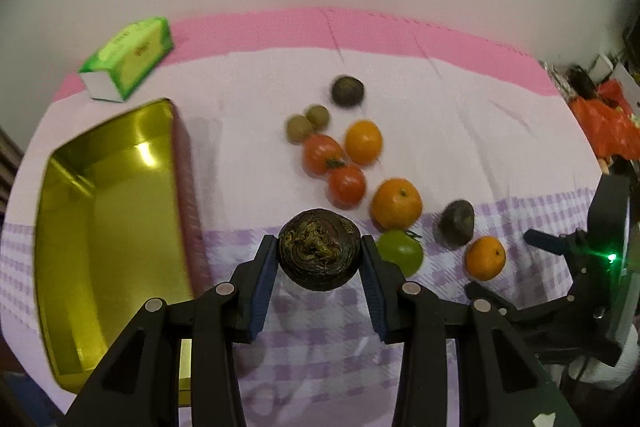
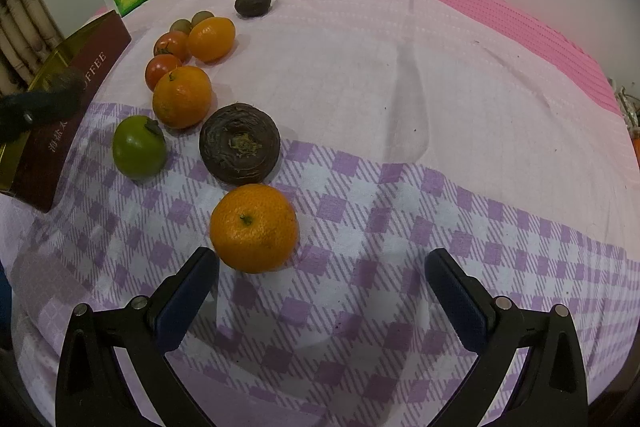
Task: Organize fruits
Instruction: 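Carry the dark brown fruit into the gold tin and open the left gripper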
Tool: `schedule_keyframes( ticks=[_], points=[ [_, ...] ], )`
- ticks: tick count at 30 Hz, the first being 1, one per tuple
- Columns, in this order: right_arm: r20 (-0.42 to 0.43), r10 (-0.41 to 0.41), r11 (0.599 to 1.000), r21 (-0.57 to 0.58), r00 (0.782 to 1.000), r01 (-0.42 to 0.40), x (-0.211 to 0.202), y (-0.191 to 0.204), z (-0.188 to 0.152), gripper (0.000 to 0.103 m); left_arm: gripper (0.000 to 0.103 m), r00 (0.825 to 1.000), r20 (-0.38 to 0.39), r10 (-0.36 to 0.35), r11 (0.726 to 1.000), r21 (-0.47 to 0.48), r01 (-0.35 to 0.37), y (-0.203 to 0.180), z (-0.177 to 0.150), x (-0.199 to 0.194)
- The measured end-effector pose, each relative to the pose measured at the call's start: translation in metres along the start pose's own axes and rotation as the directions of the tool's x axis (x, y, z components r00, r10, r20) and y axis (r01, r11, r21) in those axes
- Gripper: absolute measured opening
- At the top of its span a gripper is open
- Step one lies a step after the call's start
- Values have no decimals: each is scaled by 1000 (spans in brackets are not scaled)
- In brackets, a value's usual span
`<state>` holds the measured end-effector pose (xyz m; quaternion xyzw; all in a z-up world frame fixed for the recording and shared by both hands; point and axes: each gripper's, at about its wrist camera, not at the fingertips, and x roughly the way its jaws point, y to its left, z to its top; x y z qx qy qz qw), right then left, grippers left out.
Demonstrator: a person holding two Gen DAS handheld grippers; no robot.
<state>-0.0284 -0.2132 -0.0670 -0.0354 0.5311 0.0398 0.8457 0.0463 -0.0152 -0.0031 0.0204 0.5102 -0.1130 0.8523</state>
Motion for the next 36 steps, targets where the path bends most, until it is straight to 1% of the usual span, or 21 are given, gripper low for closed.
schedule_keyframes(
  ticks=[3,7,13,18,27,30,33,36],
  points=[
    [3,1,1000,1,1000,-1,0,-1,-1,103,37,999,22,33,999,-23,-33,20,3,-10],
    [3,2,1000,2,1000,-2,0,0,0,103,37,996,25,82,994,-69,-80,51,0,-16],
    [4,1,1000,2,1000,-1,-1,-1,-1,103,37,987,-18,160,976,-146,-161,99,-16,-13],
    [2,1,1000,2,1000,-1,-1,-1,-1,103,37,978,-66,196,959,-195,-205,128,-32,-7],
    [-1,1,1000,2,1000,-1,-1,-1,0,103,37,966,-125,226,936,-248,-251,161,-57,-2],
    [0,1,1000,2,1000,-1,0,0,0,103,37,966,-136,222,930,-268,-251,165,-63,-2],
    [1,1,1000,3,1000,-1,-1,0,0,103,37,963,-142,230,925,-274,-262,168,-68,-2],
    [1,1,1000,3,1000,-1,-1,0,-1,103,37,962,-154,224,924,-281,-260,171,-70,-1]
  ],
)
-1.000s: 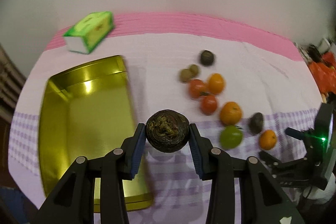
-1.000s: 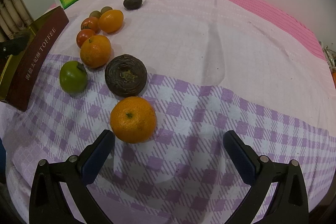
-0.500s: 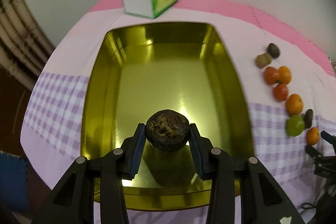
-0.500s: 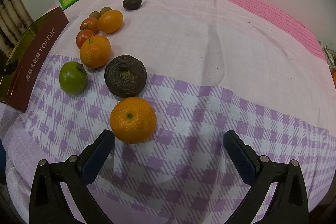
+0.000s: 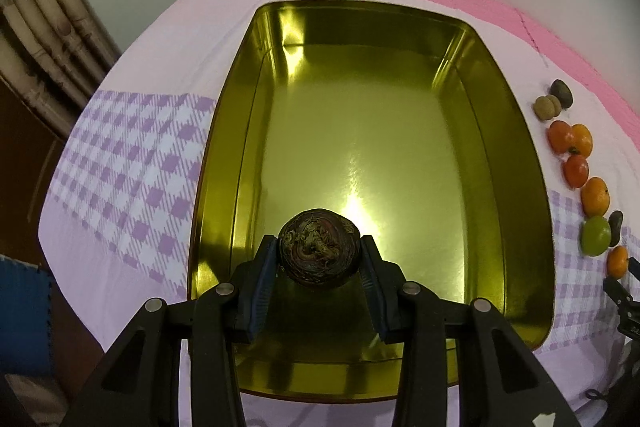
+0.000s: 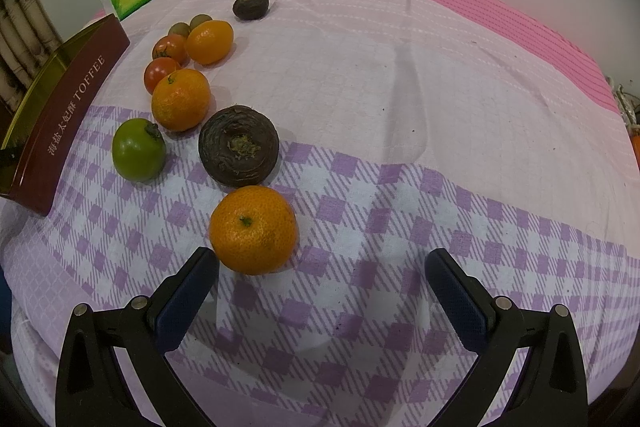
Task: Organize fruits
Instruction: 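Carry the dark brown fruit into the gold tin and open the left gripper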
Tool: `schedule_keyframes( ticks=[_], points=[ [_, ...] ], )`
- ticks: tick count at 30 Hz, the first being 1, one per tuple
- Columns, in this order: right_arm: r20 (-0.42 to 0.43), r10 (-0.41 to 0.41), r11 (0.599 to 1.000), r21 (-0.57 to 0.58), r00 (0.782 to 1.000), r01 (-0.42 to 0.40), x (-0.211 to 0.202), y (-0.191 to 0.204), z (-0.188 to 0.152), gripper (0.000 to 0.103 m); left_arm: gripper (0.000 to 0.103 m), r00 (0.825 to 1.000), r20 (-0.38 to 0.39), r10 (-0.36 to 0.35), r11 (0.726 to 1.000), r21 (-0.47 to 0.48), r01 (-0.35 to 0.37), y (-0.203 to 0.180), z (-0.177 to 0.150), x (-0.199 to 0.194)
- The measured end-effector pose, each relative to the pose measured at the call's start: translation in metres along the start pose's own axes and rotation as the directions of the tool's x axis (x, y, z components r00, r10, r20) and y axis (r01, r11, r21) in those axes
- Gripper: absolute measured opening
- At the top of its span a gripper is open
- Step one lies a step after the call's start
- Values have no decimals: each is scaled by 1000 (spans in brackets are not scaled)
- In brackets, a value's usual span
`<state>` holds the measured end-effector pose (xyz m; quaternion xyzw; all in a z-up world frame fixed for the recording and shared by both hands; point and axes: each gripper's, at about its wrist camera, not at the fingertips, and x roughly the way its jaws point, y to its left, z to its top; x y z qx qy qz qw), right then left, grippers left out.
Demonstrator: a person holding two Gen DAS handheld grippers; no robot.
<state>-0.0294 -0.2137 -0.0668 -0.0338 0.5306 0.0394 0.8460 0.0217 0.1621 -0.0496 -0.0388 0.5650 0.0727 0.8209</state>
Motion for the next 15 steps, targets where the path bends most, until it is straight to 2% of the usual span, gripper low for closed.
schedule_keyframes(
  ticks=[15],
  points=[
    [-20,-16,1000,24,1000,16,2,1,6,103,39,999,4,34,999,35,-35,-9,-2,4]
  ],
)
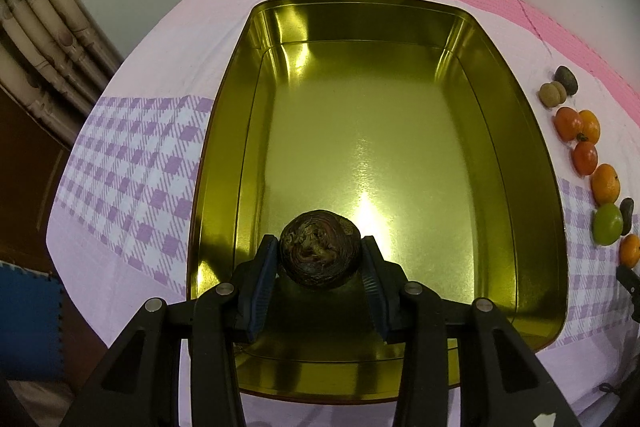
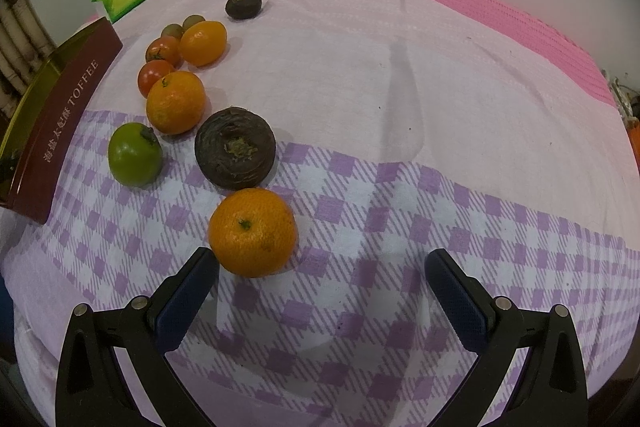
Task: Organize fruits
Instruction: 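Carry the dark brown fruit into the gold tin and open the left gripper, then grasp the large mandarin with the right gripper and carry it over the tin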
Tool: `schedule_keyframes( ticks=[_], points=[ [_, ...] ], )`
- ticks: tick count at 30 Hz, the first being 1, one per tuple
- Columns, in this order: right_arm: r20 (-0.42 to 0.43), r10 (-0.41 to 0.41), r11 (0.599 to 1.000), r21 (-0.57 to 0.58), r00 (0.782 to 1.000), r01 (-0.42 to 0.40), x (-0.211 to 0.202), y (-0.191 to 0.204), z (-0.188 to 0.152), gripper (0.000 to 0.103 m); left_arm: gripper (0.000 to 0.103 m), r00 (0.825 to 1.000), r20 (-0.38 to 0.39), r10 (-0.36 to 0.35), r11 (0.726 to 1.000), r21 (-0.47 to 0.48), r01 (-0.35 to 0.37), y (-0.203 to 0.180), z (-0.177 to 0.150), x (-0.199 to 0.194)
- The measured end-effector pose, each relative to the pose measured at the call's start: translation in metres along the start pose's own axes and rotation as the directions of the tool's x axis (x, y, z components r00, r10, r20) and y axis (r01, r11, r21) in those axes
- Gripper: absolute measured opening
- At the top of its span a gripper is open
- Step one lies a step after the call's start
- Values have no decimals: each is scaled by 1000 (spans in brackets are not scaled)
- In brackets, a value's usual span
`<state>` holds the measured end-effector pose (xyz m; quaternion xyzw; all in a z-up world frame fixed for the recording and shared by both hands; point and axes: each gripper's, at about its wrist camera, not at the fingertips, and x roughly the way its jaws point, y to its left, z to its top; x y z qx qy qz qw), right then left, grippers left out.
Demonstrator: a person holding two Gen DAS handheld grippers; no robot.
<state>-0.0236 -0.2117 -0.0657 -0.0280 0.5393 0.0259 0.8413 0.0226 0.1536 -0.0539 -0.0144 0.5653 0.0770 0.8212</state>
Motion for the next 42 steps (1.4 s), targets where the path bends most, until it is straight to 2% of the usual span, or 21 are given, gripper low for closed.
schedule_keyframes(
  ticks=[3,7,12,19,20,25,29,33,42],
  points=[
    [10,2,1000,-4,1000,-2,-1,2,1,102,42,1000,1,0,1000,-3,0,-1,0,0],
    [35,5,1000,-16,999,-4,-6,7,2,100,56,1000,23,-21,999,-31,21,3,2,-4],
    [42,20,1000,-22,999,-19,-7,11,6,96,67,997,68,-44,997,-53,48,6,4,-15],
    [46,18,1000,-24,999,-17,-9,14,8,74,78,992,122,-42,997,-54,48,7,4,-31],
    [42,27,999,-23,999,-26,-9,14,7,70,78,991,126,-43,997,-55,50,9,5,-32],
    [43,29,999,-44,999,-27,-8,19,7,63,80,990,133,-36,997,-65,45,11,5,-36],
    [52,42,997,-63,998,-38,-9,24,8,50,85,990,137,-27,996,-81,39,13,3,-38],
    [52,44,996,-86,998,-39,-10,28,9,41,87,990,138,-27,995,-94,40,17,1,-42],
    [47,49,994,-97,998,-44,-13,30,9,39,92,988,150,-22,991,-126,41,26,0,-47]
  ],
)
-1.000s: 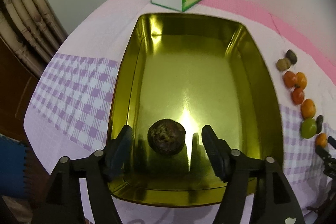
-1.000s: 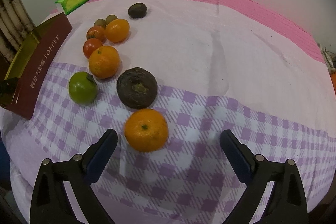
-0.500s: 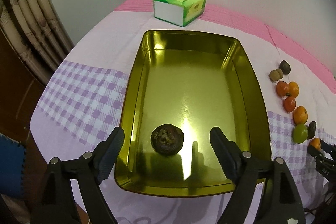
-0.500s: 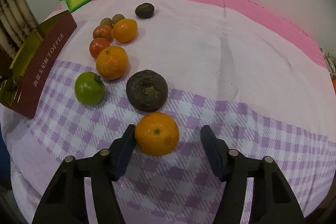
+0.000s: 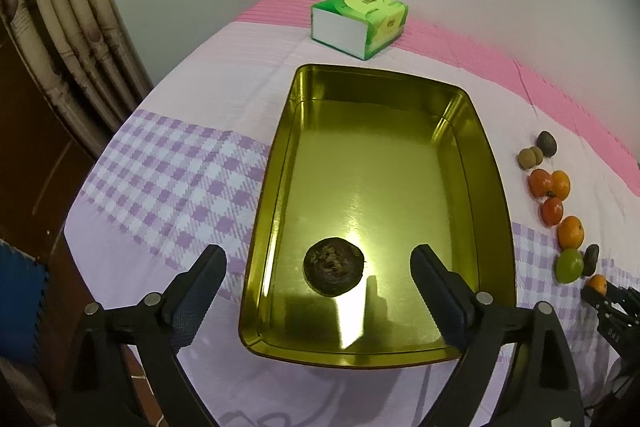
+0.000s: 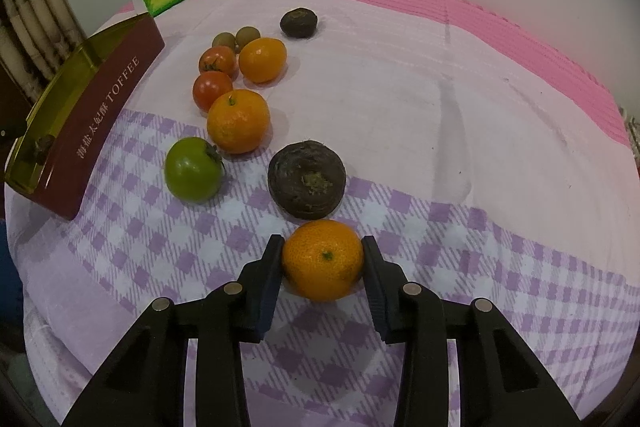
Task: Organize fruits
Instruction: 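Grasp the large mandarin with the right gripper and carry it over the tin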
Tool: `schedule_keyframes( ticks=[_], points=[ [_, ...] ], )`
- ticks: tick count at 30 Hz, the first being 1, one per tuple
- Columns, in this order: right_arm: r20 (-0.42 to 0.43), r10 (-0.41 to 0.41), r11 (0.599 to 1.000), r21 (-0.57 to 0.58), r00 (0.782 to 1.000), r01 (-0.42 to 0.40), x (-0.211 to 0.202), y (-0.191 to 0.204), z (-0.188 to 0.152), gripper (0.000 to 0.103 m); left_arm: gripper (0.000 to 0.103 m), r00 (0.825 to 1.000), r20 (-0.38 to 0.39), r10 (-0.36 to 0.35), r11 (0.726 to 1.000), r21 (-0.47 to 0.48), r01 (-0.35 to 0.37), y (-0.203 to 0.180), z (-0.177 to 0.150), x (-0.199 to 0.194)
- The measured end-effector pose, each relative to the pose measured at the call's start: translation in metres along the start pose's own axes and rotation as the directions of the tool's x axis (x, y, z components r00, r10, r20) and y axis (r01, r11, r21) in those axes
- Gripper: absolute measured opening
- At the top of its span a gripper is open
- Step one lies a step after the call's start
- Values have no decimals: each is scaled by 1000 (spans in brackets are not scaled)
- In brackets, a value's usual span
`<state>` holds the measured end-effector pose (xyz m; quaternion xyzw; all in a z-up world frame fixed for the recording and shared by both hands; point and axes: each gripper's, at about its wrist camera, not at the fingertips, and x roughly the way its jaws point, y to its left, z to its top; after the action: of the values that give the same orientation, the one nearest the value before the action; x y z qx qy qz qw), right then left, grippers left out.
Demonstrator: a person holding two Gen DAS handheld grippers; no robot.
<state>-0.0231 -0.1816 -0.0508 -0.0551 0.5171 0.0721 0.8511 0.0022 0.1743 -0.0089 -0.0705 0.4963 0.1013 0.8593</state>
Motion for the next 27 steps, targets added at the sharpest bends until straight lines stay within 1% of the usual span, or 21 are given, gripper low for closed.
schedule_keyframes(
  ticks=[3,6,14,21,25,27],
  points=[
    [11,-4,1000,-6,1000,4,-4,3,5,39,95,1000,3,9,1000,-17,-9,3,1,-1],
    [26,7,1000,-10,1000,-7,-12,8,11,39,97,1000,9,2,999,-35,-2,6,1,-4],
    [55,52,995,-91,997,-47,-26,43,31,39,99,1000,24,8,998,-60,-7,11,2,-10],
    [58,134,979,-164,989,-123,-28,89,52,39,101,998,57,29,995,-98,-24,25,1,-23],
    [59,188,960,-219,980,-171,-29,123,65,39,101,997,62,46,989,-146,-37,41,2,-25],
    [61,209,950,-250,976,-188,-29,140,70,39,101,997,62,53,982,-187,-41,53,2,-27]
  ],
)
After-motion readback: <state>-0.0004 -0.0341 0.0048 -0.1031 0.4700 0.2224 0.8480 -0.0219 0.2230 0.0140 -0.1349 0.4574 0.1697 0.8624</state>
